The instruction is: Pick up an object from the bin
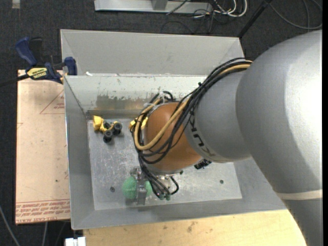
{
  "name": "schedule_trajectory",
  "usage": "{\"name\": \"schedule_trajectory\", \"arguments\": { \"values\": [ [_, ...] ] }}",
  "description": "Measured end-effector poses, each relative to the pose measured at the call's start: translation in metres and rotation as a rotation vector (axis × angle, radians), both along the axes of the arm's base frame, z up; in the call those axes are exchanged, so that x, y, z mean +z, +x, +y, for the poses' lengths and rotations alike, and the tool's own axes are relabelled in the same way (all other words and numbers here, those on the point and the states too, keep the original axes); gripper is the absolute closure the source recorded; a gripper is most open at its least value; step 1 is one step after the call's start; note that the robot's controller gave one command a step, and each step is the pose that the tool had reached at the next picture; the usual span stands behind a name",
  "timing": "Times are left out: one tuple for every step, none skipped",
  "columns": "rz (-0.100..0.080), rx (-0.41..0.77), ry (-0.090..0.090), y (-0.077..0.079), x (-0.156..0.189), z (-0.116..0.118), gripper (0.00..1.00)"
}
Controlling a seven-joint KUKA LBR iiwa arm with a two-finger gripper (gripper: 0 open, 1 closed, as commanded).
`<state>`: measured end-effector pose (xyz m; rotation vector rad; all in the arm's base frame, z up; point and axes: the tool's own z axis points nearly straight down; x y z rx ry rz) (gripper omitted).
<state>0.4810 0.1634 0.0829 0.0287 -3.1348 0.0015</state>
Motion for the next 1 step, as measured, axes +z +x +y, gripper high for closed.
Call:
{"name": "schedule_trajectory", "arguments": {
  "values": [
    [-0.006,0.000,0.002,0.0017,0.0193,0.0006,1.00]
  ]
}}
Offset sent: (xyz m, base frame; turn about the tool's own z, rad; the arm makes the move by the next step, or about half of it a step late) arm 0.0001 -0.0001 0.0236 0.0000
